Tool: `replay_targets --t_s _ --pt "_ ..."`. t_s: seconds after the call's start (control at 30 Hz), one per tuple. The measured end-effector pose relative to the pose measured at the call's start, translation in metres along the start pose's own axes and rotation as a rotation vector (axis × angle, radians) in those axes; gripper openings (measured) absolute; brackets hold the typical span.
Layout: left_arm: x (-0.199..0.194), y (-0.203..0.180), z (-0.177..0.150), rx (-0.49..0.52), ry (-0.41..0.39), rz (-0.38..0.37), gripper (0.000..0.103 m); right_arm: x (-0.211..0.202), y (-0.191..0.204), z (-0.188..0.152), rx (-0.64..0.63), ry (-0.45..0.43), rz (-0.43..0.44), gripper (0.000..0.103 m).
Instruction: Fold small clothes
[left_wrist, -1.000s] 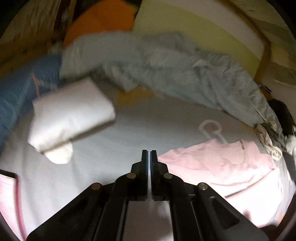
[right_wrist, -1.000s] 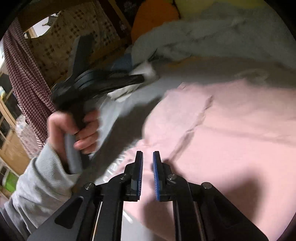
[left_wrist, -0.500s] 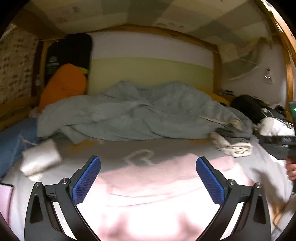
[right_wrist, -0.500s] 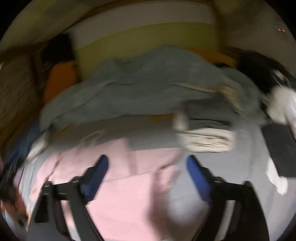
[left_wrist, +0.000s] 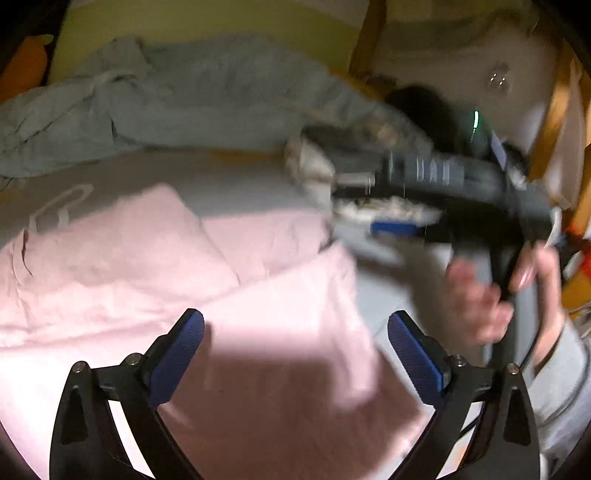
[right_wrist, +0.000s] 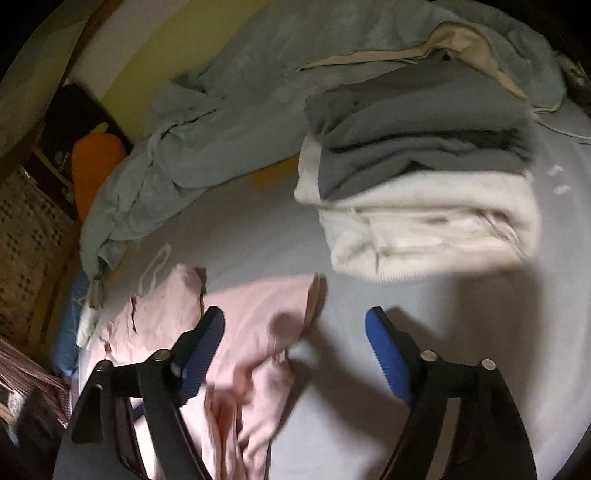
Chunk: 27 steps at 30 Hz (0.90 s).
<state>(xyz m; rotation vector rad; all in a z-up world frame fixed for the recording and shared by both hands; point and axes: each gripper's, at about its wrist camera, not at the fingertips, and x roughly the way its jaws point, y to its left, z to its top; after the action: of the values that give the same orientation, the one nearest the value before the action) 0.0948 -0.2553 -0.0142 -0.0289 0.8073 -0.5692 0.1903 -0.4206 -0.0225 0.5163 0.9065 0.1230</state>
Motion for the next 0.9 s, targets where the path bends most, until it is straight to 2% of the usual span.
replay_targets --t_s 0.1,0.13,0.17,0.23,0.27,0.3,0.37,0.5,0.57,0.67,0.7,0.73,0.8,0.83,0.87,0.9 --pt "0.013 0.001 -0.017 -0.012 0.028 0.014 0.098 0.025 -0.006 0.009 0.012 0.036 0.034 0.065" --pt "0.012 0.004 -0.018 -0.02 0.024 0.0 0.098 0.034 -0.006 0.011 0.008 0.055 0.068 0.062" --pt "0.008 0.008 -0.018 -0.037 0.009 -0.02 0.098 0.043 -0.004 0.012 -0.002 0.07 0.091 0.056" --pt "0.005 0.017 -0.019 -0.077 -0.004 -0.039 0.098 0.058 0.002 0.012 -0.034 0.09 0.087 0.032" --pt "0.006 0.018 -0.02 -0.089 0.0 -0.049 0.098 0.063 0.002 0.011 -0.052 0.094 0.078 0.015" --pt "0.006 0.02 -0.02 -0.097 0.002 -0.058 0.098 0.065 0.004 0.01 -0.068 0.092 0.067 0.006" --pt "0.008 0.017 -0.021 -0.097 0.004 -0.055 0.098 0.057 0.0 0.01 -0.051 0.05 0.041 0.004" --pt "0.007 0.011 -0.024 -0.078 0.018 -0.026 0.098 0.015 0.008 0.023 -0.1 -0.139 -0.034 0.004" --pt "0.005 0.01 -0.026 -0.077 0.012 -0.029 0.098 0.004 0.018 0.024 -0.141 -0.165 -0.056 0.004" --pt "0.005 0.016 -0.026 -0.111 0.007 -0.047 0.098 0.003 0.041 0.018 -0.208 -0.191 -0.14 0.004" --pt "0.001 0.019 -0.026 -0.132 -0.013 -0.049 0.093 0.005 0.049 0.016 -0.236 -0.197 -0.189 0.004" --pt "-0.009 0.023 -0.027 -0.163 -0.068 -0.042 0.092 0.003 0.051 0.014 -0.248 -0.202 -0.208 0.004" --pt "-0.029 0.029 -0.02 -0.181 -0.171 -0.097 0.092 -0.003 0.06 0.01 -0.264 -0.221 -0.2 0.004" --pt "-0.033 0.028 -0.011 -0.161 -0.177 -0.069 0.09 -0.01 0.064 0.007 -0.279 -0.234 -0.196 0.004" --pt "-0.032 0.027 -0.002 -0.148 -0.169 -0.013 0.072 -0.016 0.068 0.006 -0.288 -0.248 -0.187 0.004" --pt "-0.027 0.027 0.007 -0.137 -0.146 0.016 0.036 -0.022 0.073 0.005 -0.294 -0.262 -0.164 0.004"
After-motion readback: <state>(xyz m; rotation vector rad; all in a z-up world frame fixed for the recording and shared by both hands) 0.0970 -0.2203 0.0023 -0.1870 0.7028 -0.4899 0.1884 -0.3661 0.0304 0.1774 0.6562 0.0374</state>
